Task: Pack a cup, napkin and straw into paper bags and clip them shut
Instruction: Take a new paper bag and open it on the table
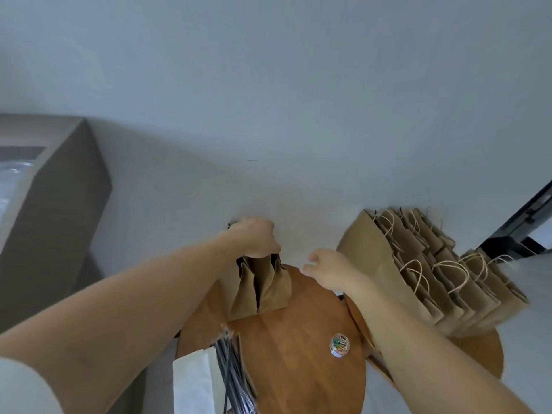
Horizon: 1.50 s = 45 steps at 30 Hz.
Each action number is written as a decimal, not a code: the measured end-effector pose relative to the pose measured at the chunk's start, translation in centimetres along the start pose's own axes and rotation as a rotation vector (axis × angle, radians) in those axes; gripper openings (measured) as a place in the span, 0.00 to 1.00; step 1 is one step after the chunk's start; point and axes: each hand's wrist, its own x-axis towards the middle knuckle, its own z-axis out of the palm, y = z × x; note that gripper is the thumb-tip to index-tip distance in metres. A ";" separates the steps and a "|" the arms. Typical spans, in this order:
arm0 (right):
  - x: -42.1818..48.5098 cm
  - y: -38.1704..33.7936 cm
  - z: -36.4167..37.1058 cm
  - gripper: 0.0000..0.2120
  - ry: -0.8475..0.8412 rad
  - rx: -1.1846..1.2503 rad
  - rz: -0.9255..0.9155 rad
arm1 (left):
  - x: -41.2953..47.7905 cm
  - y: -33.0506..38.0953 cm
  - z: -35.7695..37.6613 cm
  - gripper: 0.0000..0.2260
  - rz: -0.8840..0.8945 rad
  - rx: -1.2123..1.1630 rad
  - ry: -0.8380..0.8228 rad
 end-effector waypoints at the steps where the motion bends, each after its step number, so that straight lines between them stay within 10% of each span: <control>1: 1.5 0.6 0.7 0.21 -0.026 -0.003 -0.007 | 0.8 -0.1 0.8 0.12 -0.034 -0.024 -0.008; 18: 17.4 7.0 10.0 0.10 -0.142 -0.412 -0.362 | 2.9 1.6 11.1 0.16 -0.537 -0.236 0.024; 34: -1.1 17.1 12.8 0.16 -0.054 -0.508 -0.403 | -2.4 7.5 20.1 0.28 -0.379 -0.262 -0.159; 45: -5.7 18.6 13.0 0.28 -0.165 -0.188 -0.210 | -4.2 10.8 24.3 0.18 -0.403 -0.362 -0.270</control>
